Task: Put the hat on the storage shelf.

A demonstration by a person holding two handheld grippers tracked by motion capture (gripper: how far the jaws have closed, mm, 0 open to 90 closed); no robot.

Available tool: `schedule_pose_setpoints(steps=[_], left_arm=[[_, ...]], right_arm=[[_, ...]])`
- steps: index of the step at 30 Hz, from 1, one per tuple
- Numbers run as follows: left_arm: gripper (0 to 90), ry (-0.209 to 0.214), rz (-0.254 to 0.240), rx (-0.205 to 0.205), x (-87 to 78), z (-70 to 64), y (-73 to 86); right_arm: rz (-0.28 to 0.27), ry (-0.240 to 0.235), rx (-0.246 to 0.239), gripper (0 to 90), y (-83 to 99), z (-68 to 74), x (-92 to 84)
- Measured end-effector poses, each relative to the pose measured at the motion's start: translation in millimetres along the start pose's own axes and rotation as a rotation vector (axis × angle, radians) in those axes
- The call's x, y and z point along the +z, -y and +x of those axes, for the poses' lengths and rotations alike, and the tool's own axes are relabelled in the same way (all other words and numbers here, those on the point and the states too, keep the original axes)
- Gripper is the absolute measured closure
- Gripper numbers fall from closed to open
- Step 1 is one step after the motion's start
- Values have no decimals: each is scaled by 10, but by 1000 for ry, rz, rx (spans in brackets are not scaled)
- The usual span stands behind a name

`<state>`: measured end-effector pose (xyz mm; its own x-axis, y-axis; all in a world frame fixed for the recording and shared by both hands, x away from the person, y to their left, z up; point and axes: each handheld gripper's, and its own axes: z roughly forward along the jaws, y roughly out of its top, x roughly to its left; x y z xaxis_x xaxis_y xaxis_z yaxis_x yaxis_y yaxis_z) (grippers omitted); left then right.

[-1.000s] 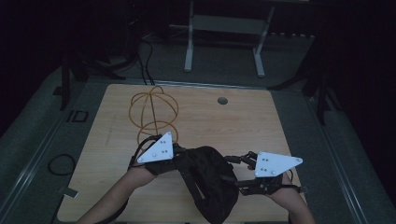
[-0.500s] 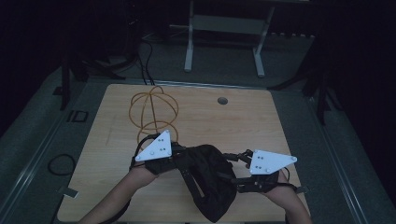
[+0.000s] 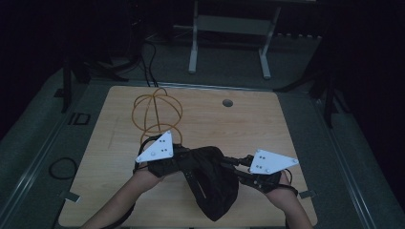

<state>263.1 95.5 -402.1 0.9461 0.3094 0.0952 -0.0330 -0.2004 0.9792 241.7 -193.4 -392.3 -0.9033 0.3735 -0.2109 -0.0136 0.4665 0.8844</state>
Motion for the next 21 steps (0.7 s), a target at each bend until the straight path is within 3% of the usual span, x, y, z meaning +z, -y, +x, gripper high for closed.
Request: schedule_pose_setpoints(steps=[1,5,13,15,16,17,21], left_arm=[[890,-1,-1,-6,-1,6,8],[889,-7,8,-14,-15,29,26],[871,-18,18,32,-35,-13,-62],[806,-23,16,33,-38,-14,-70],[703,-47,31,40,-44,-16,-74],[654,-52,30,47,-50,-20,-63],[602,-80,39,43,-72,-22,-37]], right_arm=[[1,16,-9,876,-3,11,3],[5,63,-23,890,-31,39,-15],[-62,47,32,893,-73,-19,-156],[-77,38,51,893,-80,-45,-186],[-84,40,59,893,-84,-57,-203],[-91,40,59,893,-90,-65,-221],[-123,64,86,893,-116,-110,-300]])
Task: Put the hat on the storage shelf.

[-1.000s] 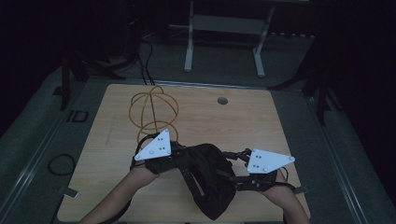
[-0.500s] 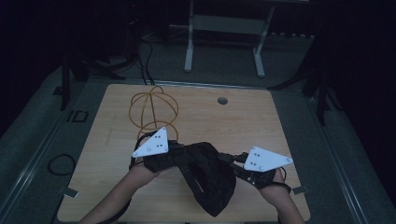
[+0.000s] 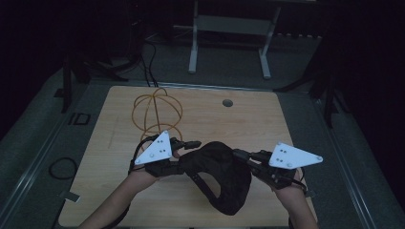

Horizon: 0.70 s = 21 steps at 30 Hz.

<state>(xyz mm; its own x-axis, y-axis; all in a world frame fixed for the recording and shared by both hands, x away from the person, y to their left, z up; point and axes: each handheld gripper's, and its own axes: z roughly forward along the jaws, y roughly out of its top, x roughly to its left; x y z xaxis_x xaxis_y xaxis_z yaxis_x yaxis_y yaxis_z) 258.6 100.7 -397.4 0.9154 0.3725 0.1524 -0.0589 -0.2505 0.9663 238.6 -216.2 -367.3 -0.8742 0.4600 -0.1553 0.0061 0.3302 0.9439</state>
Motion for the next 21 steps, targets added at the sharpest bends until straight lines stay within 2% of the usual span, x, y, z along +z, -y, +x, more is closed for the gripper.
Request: schedule_pose_setpoints(steps=[1,3,4,5,6,7,13,16,17,18,19,20,21], left_arm=[[587,-17,3,7,-14,0,7],[584,-23,2,4,-20,2,11],[578,-37,7,2,-46,12,26],[578,-43,13,1,-57,16,35],[559,-53,18,2,-72,16,47],[559,-57,25,-12,-104,21,81],[513,-80,51,-30,-219,-1,234],[474,-99,69,-53,-307,-15,358],[450,-108,73,-76,-353,-23,420],[417,-108,73,-76,-353,-23,420],[393,-116,79,-101,-407,-33,496],[370,-116,79,-101,-407,-33,496],[332,-128,81,-128,-444,-50,563]], right_arm=[[-6,6,4,893,-9,-19,-17],[-6,6,4,893,-9,-19,-17],[-17,32,18,893,-33,-75,-49],[-17,32,18,893,-33,-75,-49],[-27,55,32,893,-61,-116,-65],[-26,61,31,893,-80,-135,-72],[-49,108,29,893,-221,-237,-80],[-54,128,29,893,-289,-295,-62],[-60,152,31,893,-352,-353,-37],[-60,154,34,893,-377,-376,-24],[-59,164,32,893,-409,-405,-2],[-59,164,32,893,-409,-405,-2],[-56,182,31,893,-477,-468,61]])
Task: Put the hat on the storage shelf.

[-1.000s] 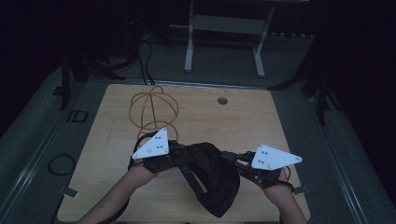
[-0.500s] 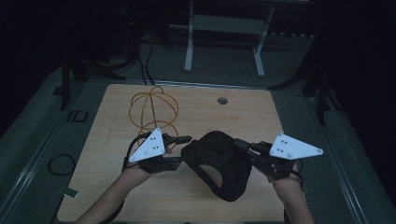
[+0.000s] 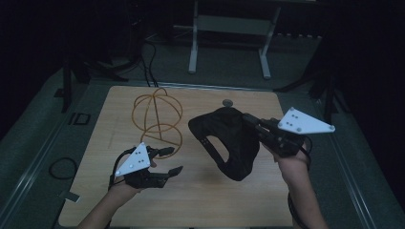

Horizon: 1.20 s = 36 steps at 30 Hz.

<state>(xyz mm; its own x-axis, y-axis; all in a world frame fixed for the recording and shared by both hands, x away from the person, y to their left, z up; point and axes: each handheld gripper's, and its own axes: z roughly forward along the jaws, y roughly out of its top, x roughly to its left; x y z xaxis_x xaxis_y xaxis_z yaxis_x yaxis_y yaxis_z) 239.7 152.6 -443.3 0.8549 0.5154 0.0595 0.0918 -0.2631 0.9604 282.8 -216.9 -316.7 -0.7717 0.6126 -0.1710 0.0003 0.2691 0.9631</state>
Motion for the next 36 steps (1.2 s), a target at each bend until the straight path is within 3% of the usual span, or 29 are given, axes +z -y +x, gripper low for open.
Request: schedule_pose_setpoints(steps=[6,7,9,13,14,17,19,22,30,36], left_arm=[[125,-27,15,-41,-40,-5,149],[73,-62,31,-59,-78,-9,270],[31,-92,36,-76,-117,-10,354],[25,-119,49,-109,-194,-3,464],[25,-142,52,-128,-255,-7,573],[25,-156,65,-143,-299,-17,679],[25,-165,69,-168,-371,-40,824],[25,-194,64,-174,-437,-72,932],[25,-211,72,-172,-501,-106,1040],[25,-199,90,-158,-468,-116,1060]], right_arm=[[5,25,6,892,-130,-64,220],[11,38,9,892,-181,-86,329],[14,36,13,892,-220,-103,414],[31,40,22,892,-291,-141,616],[40,38,31,892,-333,-164,756],[43,49,31,892,-367,-163,853],[43,63,30,892,-426,-153,1009],[49,77,27,892,-480,-129,1163],[73,117,21,891,-539,-23,1554],[86,92,40,891,-502,72,1790]])
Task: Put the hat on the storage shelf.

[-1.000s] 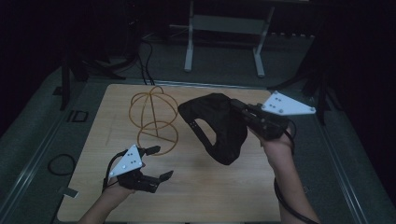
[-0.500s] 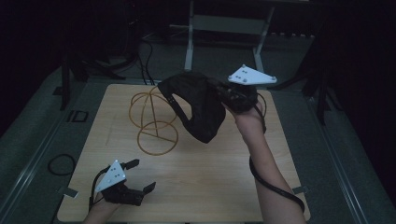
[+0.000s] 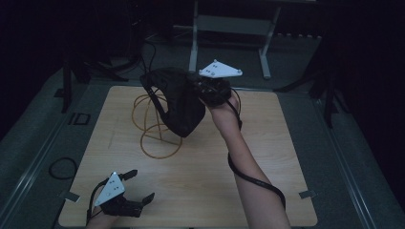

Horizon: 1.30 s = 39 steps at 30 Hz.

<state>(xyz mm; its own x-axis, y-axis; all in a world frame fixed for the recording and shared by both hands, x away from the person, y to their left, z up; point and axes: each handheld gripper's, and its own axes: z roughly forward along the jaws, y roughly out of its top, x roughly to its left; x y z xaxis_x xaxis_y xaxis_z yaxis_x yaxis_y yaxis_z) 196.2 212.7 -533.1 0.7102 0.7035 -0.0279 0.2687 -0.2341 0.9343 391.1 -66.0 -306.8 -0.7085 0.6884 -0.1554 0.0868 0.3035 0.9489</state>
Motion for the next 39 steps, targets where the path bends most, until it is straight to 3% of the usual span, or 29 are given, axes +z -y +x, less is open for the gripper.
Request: schedule_pose_setpoints(steps=[10,20,27,31,35,39], left_arm=[[26,-6,2,-21,-4,55,39],[26,-1,6,-29,6,83,69],[26,-3,8,-38,2,99,85],[26,1,3,-41,3,109,98],[26,4,9,-42,15,111,108],[26,4,12,-39,24,107,109]], right_arm=[[46,-56,-9,890,23,186,265],[112,-109,-63,887,-11,374,520],[143,-134,-70,883,13,465,653],[136,-146,-42,867,25,454,679],[130,-178,20,761,58,417,712],[137,-201,41,680,105,410,740]])
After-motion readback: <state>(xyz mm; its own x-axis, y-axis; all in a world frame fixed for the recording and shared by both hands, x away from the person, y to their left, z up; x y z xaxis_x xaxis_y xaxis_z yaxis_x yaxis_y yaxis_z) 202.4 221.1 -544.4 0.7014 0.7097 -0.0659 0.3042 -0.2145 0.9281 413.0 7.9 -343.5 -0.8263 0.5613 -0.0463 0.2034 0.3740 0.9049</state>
